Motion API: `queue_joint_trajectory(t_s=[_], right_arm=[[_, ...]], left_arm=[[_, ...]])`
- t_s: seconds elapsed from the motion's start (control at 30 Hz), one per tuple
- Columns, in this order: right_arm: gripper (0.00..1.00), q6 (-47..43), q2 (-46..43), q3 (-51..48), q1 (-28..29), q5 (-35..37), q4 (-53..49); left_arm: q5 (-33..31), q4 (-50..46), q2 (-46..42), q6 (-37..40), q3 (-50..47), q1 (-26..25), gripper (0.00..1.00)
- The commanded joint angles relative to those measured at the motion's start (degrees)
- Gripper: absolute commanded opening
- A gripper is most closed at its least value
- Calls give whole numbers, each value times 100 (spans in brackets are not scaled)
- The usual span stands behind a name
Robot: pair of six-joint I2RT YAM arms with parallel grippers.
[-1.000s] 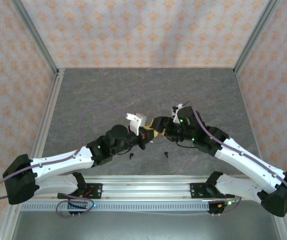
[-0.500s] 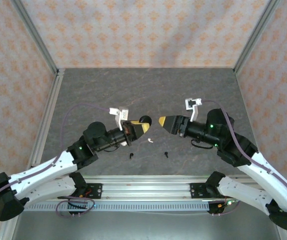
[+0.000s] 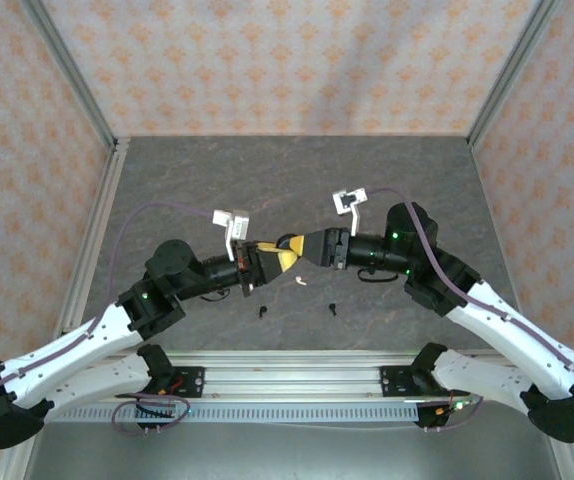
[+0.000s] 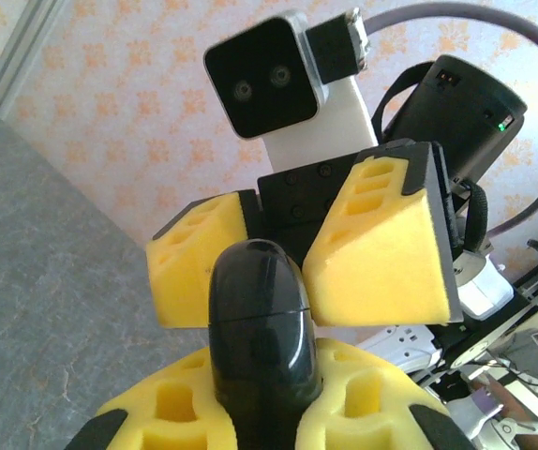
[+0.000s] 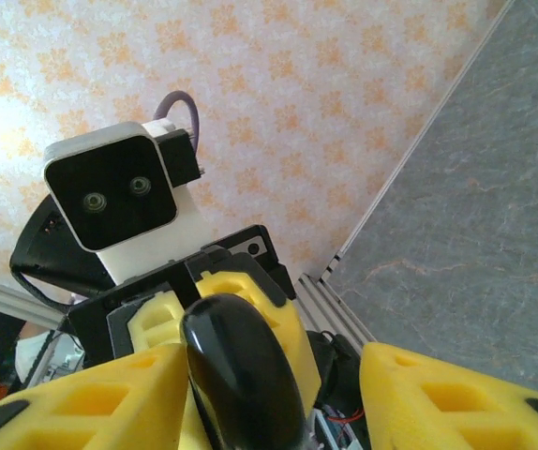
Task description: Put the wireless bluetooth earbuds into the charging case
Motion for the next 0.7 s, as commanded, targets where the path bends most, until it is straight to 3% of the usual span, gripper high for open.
queue_joint_trajectory(t_s=[0.0, 0.17, 0.37, 0.47, 0.67], right_arm=[[45, -27, 55, 92, 7, -353, 424], [32, 35, 56, -23, 7, -588, 564], [9, -238, 48, 28, 8, -462, 110], [4, -409, 13, 94, 8, -317, -99], [0, -856, -41, 368, 8, -17, -613]], left_arm=[[280, 210, 36, -85, 202, 6, 0], [253, 26, 12, 2, 297, 5, 0], [-95, -715, -157, 197, 471, 10, 4], [-163, -989, -280, 251, 497, 2, 18], [-423, -1698, -528, 458, 691, 10, 64]])
